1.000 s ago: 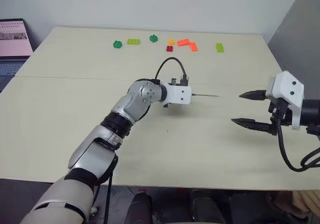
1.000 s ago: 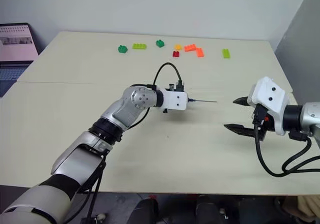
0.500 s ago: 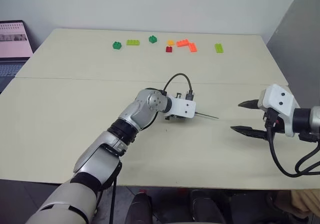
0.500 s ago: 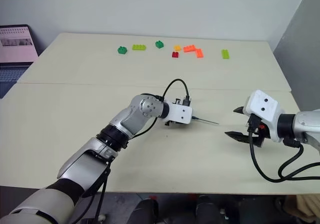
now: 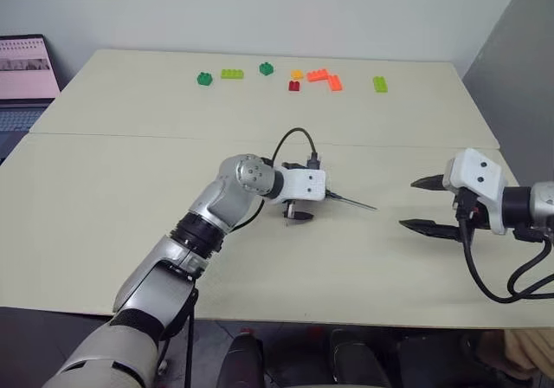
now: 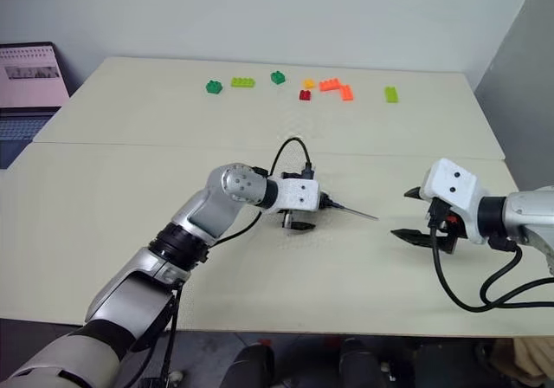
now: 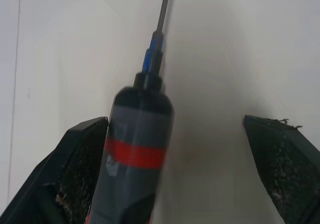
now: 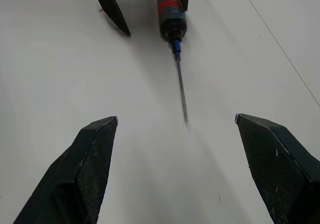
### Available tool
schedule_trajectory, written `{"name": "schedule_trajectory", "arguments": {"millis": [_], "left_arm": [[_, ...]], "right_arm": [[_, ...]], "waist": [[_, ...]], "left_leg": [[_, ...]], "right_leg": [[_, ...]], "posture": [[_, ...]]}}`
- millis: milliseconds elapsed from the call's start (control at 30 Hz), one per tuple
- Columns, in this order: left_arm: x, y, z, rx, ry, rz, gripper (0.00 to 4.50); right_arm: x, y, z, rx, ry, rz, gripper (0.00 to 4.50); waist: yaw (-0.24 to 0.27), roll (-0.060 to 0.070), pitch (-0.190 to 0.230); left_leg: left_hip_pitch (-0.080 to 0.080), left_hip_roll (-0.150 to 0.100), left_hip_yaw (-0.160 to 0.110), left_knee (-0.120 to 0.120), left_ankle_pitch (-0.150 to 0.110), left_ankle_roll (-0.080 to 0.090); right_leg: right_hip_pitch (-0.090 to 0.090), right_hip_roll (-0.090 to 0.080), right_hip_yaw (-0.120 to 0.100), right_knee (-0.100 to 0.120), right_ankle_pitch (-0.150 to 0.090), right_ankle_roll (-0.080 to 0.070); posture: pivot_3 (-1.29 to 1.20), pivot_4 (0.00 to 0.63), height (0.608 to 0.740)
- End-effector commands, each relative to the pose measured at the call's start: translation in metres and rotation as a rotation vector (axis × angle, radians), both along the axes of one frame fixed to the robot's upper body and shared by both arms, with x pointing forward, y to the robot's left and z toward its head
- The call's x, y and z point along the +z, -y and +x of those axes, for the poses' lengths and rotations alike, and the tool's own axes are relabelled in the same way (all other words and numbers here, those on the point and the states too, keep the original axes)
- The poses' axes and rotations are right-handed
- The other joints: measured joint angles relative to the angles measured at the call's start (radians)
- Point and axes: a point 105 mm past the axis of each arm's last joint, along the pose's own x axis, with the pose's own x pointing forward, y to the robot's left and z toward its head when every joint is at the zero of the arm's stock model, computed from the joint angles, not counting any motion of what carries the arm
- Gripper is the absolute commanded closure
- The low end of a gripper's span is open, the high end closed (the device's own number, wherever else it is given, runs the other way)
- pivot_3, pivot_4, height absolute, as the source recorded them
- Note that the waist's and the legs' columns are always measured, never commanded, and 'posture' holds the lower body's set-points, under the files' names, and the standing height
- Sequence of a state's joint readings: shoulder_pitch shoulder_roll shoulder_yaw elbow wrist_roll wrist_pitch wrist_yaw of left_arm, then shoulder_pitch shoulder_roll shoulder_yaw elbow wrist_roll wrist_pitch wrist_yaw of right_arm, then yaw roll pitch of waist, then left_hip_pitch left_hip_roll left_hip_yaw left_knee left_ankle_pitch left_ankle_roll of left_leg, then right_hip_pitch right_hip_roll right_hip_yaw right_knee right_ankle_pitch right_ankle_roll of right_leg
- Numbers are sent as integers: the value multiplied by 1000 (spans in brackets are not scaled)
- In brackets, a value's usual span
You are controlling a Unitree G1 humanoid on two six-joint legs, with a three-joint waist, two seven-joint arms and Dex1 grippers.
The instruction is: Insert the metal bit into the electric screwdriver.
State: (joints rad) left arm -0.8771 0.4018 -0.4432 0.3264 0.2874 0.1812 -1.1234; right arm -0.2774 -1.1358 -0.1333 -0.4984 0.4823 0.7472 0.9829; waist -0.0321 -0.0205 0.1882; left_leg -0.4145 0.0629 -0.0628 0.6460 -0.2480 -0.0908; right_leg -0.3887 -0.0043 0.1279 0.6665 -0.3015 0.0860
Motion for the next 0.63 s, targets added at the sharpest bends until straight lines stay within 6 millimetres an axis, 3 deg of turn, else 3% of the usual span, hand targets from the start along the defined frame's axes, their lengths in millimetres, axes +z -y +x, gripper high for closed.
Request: {"name": "schedule_trajectory", "arguments": {"millis": [33, 100, 300, 467, 633], "left_arm": [[64, -30, 8, 103, 34, -184, 74], [73, -56, 9, 133, 55, -161, 74], [73, -138, -16, 181, 19, -57, 74], [70, -166, -37, 251, -92, -119, 74], [62, -169, -49, 259, -158, -177, 74]], "right_arm": [[9, 2, 2, 14, 49, -8, 537], [10, 5, 5, 14, 70, -12, 537], [9, 21, 3, 32, 105, 1, 537], [12, 29, -6, 60, 98, 29, 537], [7, 31, -13, 104, 72, -14, 537]], "waist": [[-1, 0, 0], [-1, 0, 0], [-1, 0, 0], [6, 0, 0], [5, 0, 1]], "left_leg": [[0, 0, -1, 0, 0, 0], [0, 1, -1, 0, 0, 0], [1, 1, -1, 0, 0, 0], [0, 1, -1, 1, 0, 0], [2, 1, -2, 3, 0, 0]], "right_leg": [[0, 0, -1, 0, 0, 0], [0, 0, -1, 1, 0, 0], [0, 0, -2, 2, 0, 0], [-1, -1, -3, 6, -1, -1], [0, 0, -3, 12, -1, -1]], "posture": [[0, 150, 740], [0, 150, 740], [0, 150, 740], [0, 150, 740], [0, 150, 740]]}}
